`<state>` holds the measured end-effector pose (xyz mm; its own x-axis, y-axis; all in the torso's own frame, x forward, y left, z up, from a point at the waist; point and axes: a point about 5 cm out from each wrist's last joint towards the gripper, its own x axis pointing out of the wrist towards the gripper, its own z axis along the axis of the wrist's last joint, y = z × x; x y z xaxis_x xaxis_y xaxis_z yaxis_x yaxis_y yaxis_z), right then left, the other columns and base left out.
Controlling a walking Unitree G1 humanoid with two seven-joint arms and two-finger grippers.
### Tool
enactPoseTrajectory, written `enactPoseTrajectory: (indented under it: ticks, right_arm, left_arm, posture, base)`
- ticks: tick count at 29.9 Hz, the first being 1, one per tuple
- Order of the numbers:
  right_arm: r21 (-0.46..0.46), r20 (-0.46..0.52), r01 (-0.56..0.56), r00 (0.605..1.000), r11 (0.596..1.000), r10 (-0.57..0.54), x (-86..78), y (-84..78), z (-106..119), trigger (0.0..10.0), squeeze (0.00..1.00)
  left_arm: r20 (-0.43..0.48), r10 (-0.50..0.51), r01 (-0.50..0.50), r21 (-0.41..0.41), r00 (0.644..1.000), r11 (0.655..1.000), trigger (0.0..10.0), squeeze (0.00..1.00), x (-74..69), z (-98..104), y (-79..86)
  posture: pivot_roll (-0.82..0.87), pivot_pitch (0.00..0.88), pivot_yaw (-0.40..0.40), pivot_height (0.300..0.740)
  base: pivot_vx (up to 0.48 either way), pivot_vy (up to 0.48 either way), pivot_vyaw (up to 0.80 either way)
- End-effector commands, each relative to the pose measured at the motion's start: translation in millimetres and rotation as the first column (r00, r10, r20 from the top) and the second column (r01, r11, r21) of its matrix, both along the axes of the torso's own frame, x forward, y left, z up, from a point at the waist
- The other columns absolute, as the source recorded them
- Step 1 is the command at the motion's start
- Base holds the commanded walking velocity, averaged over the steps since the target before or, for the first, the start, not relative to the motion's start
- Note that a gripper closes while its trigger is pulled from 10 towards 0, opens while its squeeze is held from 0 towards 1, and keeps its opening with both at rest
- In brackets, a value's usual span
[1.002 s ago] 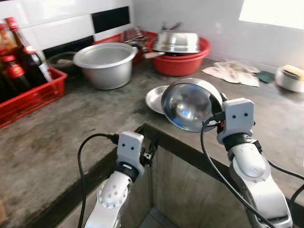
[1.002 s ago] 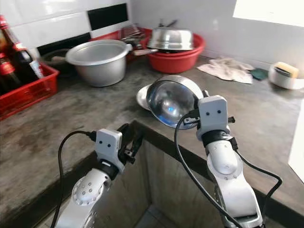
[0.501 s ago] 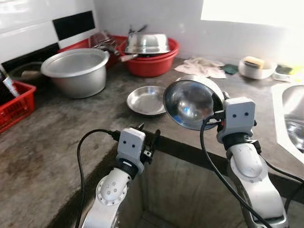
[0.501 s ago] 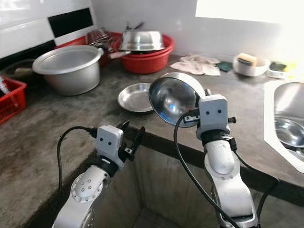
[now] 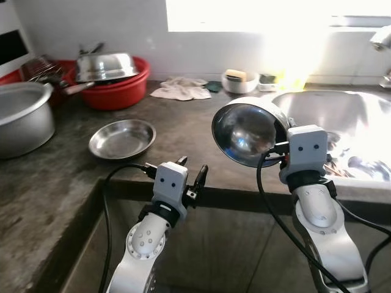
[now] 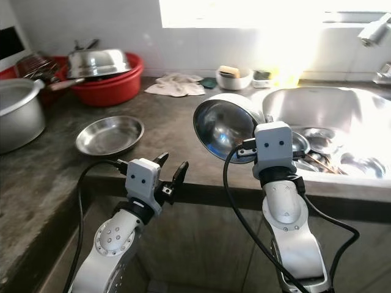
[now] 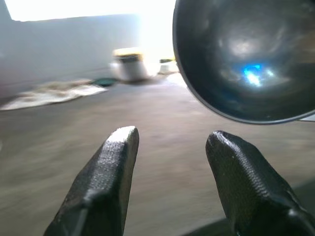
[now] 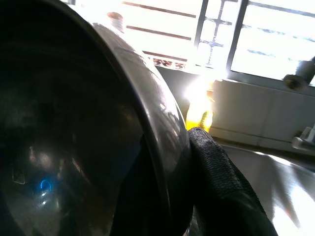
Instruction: Kitchen organization
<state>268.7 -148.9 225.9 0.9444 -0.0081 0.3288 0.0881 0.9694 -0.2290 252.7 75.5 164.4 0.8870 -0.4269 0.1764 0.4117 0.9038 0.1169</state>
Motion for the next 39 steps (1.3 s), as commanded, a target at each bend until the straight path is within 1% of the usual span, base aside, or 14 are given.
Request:
enactPoseTrajectory:
  ticks: [1,2,3,4,8,9,11,22,26,32,35,39]
  right_arm:
    - [-0.009,0.023,0.001,1.0,1.0,0.0,0.3,-0.3,6,0.0,0.0]
    - [-0.008,0.023,-0.002,1.0,1.0,0.002,0.7,0.0,6,0.0,0.0]
    - [-0.004,0.016,-0.014,1.0,1.0,0.014,1.5,1.5,6,4.2,0.0]
    - [-0.008,0.011,-0.02,1.0,1.0,0.02,2.3,2.6,5,10.0,0.0]
    - [-0.013,-0.005,-0.025,1.0,1.0,0.025,3.6,3.7,3,10.0,0.0]
    - [0.006,-0.013,-0.043,0.999,0.999,0.043,4.3,4.6,2,10.0,0.0]
    - [0.011,-0.021,-0.051,0.998,0.999,0.051,5.1,5.0,0,10.0,0.0]
    - [0.004,-0.025,-0.087,0.996,0.996,0.087,12.5,7.4,3,10.0,0.0]
    - [0.0,-0.025,-0.095,0.995,0.995,0.095,14.7,8.1,3,10.0,0.0]
    - [0.005,-0.026,-0.094,0.995,0.996,0.094,15.3,9.7,3,10.0,0.0]
    - [0.008,-0.025,-0.091,0.996,0.996,0.091,15.2,10.2,3,10.0,0.0]
    - [0.009,-0.019,-0.069,0.997,0.998,0.069,15.8,6.3,5,10.0,0.0]
  left_arm:
    - [0.005,-0.012,0.012,-0.004,1.0,1.0,10.0,0.0,-0.7,1,-2.1]
    - [-0.002,-0.009,0.009,-0.013,1.0,1.0,10.0,0.0,-0.3,1,-2.2]
    - [-0.008,-0.002,0.002,-0.012,1.0,1.0,10.0,0.0,0.6,0,-1.7]
    - [-0.012,0.006,-0.006,-0.012,1.0,1.0,10.0,0.0,1.5,0,-1.1]
    - [-0.014,0.018,-0.018,-0.007,1.0,1.0,10.0,0.0,2.5,-1,0.7]
    - [-0.014,0.026,-0.026,-0.007,1.0,1.0,10.0,0.0,2.7,-1,2.1]
    - [-0.012,0.04,-0.04,-0.006,0.999,0.999,10.0,0.0,2.6,-2,4.3]
    - [0.012,0.084,-0.084,-0.024,0.996,0.996,10.0,0.0,5.2,1,5.2]
    - [0.013,0.088,-0.088,-0.029,0.996,0.996,10.0,0.0,5.2,2,4.9]
    - [0.044,0.087,-0.087,-0.011,0.995,0.996,10.0,0.0,3.5,4,5.2]
    - [0.056,0.08,-0.08,-0.001,0.995,0.997,10.0,0.0,4.2,5,5.4]
    - [0.059,0.071,-0.072,0.008,0.996,0.997,10.0,0.0,6.3,5,3.5]
  posture:
    - [0.05,0.003,0.016,0.74]
    - [0.05,0.003,0.016,0.74]
    - [0.05,0.003,0.016,0.74]
    - [0.05,0.003,0.016,0.74]
    - [0.05,0.001,0.012,0.74]
    - [0.05,0.0,0.008,0.74]
    - [0.05,0.0,0.0,0.74]
    - [0.06,0.0,-0.037,0.74]
    - [0.06,0.0,-0.043,0.74]
    - [0.06,0.0,-0.039,0.74]
    - [0.06,0.0,-0.029,0.74]
    - [0.06,0.0,-0.025,0.74]
  base:
    - [0.24,-0.296,-0.8]
    - [0.244,-0.266,-0.77]
    - [0.0,0.0,0.0]
    - [0.0,0.0,0.0]
    - [0.0,0.0,0.0]
    - [0.0,0.0,0.0]
    - [0.0,0.0,0.0]
    - [0.0,0.0,0.0]
    - [0.0,0.0,0.0]
    - [0.0,0.0,0.0]
    - [0.0,-0.421,0.0]
    - [0.0,-0.442,0.0]
